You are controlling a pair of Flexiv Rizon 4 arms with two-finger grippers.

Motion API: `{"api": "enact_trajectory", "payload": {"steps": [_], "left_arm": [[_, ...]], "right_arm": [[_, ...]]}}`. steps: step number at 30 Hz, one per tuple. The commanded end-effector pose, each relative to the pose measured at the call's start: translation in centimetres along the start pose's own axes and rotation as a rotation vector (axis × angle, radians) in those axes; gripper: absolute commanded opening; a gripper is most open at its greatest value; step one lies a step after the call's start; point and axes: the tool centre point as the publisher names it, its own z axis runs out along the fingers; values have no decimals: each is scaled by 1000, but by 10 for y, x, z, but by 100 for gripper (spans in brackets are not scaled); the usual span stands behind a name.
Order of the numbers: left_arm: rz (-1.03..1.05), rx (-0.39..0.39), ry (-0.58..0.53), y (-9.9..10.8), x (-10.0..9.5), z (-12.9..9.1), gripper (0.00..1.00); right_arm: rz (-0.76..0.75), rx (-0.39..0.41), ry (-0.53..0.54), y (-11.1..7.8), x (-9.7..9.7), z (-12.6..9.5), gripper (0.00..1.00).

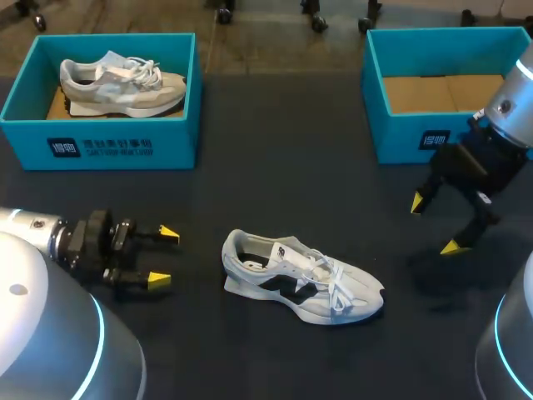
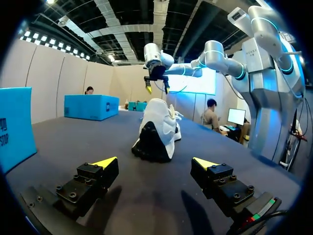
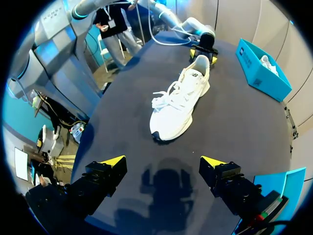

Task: Take the shoe out of the shoebox, open the shoe tongue, remove and reinsert the insole, then place the shoe into the shoebox

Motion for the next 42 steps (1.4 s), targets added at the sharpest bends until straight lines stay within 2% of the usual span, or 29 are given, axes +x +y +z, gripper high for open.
{"api": "enact_trajectory", "payload": {"steps": [1,13,28,42], "left_arm": [[5,-13,-3,-3,-2,11,100],[24,-32,111,-5,-25,38,100],[86,-23,179,-8,-26,57,100],[94,-30,234,-9,-16,89,100]], "right_arm": [[0,3,1,0,0,1,100],[0,3,1,0,0,1,100],[0,3,1,0,0,1,100],[0,3,1,0,0,1,100]]}}
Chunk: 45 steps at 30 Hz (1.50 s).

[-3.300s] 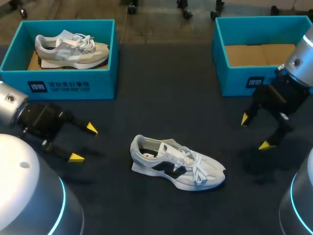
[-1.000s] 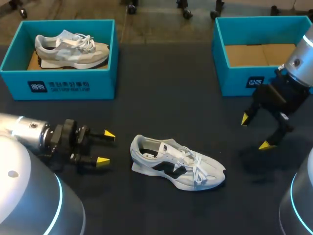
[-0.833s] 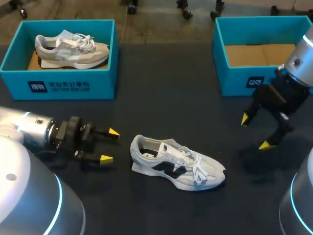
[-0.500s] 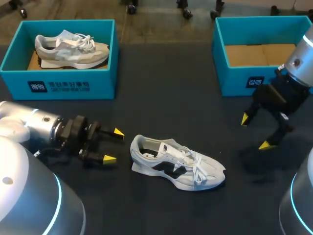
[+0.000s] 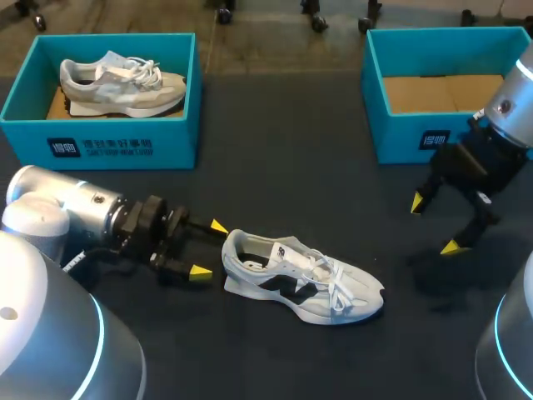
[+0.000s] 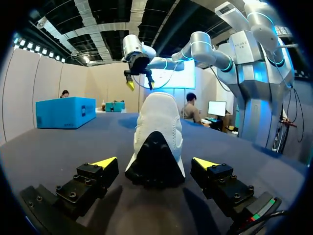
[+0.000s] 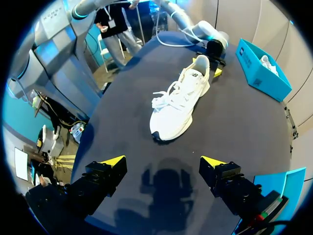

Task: Take the shoe out of the shoebox, open the shoe tongue, remove and reinsert the insole, then place the shoe into the shoebox

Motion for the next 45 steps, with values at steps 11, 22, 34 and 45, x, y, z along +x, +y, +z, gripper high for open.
{"api": "enact_trajectory", "payload": {"steps": [11,22,34,45], "left_arm": [[-1,-2,22,2,-2,22,100],[6,2,34,0,-2,37,100],[-14,11,27,2,-3,51,100],[-32,15,22,0,2,62,100]], "right_arm": [[0,3,1,0,0,1,100],[0,3,1,0,0,1,100],[0,3,1,0,0,1,100],[0,3,1,0,0,1,100]]}}
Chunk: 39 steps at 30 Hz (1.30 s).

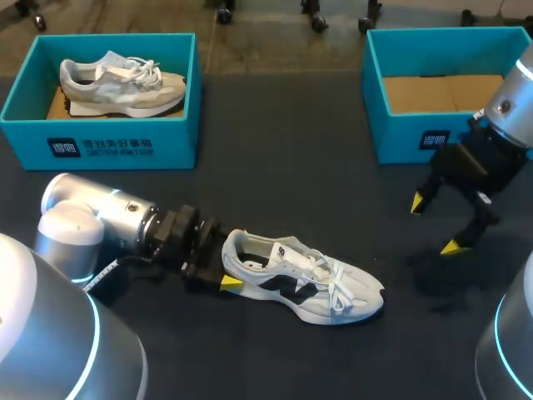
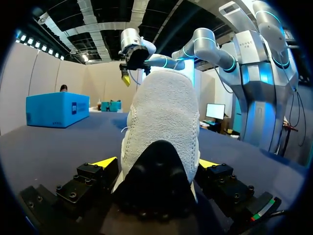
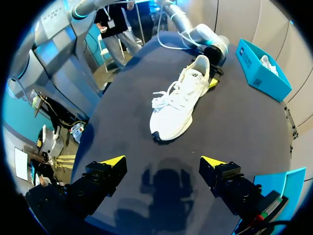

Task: Take the shoe out of the shoebox, open the shoe tongue, remove and reinsert the insole, then place the shoe into the shoebox

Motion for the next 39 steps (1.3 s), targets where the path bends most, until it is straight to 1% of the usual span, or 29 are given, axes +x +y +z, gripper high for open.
{"api": "enact_trajectory", "payload": {"steps": [1,9,13,14,15,16,20,23,29,32,34,39], "left_arm": [[-4,-6,-16,-1,2,6,100],[-19,-14,-33,-2,1,13,100],[-22,-22,-30,0,4,17,100],[-19,-28,-32,1,5,17,81],[-19,-29,-32,1,5,17,35],[-18,-30,-33,2,6,17,0],[-14,-29,-53,3,8,11,0],[-19,-5,-104,3,11,1,0],[0,3,-200,1,20,-12,0],[11,-1,-237,0,23,-14,0],[14,-2,-241,-2,24,-15,0],[31,-18,-269,-6,23,-13,0]], "right_arm": [[0,3,1,0,0,1,100],[0,3,1,0,0,1,100],[0,3,1,0,0,1,100],[0,3,1,0,0,1,100],[0,3,1,0,0,1,100],[0,3,1,0,0,1,100],[0,3,1,0,0,1,100],[0,3,1,0,0,1,100],[0,3,1,0,0,1,100],[0,3,1,0,0,1,100],[0,3,1,0,0,1,100],[0,3,1,0,0,1,100]]}}
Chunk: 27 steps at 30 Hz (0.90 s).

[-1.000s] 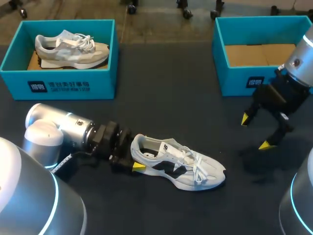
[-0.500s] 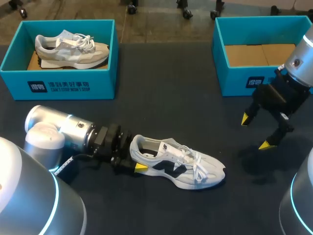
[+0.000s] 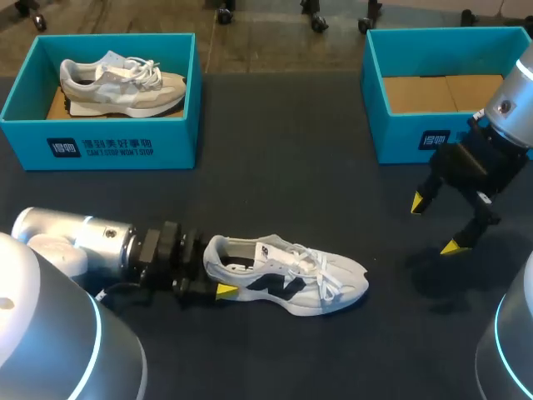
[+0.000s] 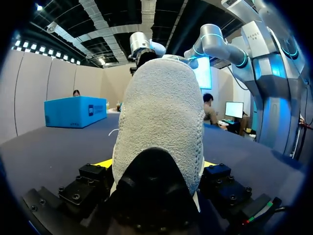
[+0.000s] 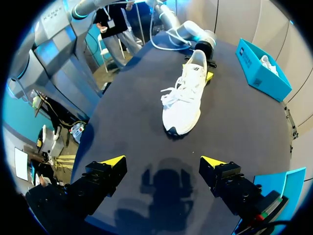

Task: Take the shoe out of the shoebox, open the shoe tongue, remove and reinsert the insole, then place the shoe into the shoebox

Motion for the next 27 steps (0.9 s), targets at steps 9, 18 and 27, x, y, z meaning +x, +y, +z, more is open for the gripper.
{"api": "enact_trajectory", "payload": {"steps": [9,18,27], "left_arm": [[-3,-41,-84,-2,-2,10,0],[-35,-56,-80,4,-5,19,0],[-58,-43,-73,9,-9,22,0]], "right_arm": [[0,3,1,0,0,1,100],[0,3,1,0,0,1,100],[0,3,1,0,0,1,100]]}}
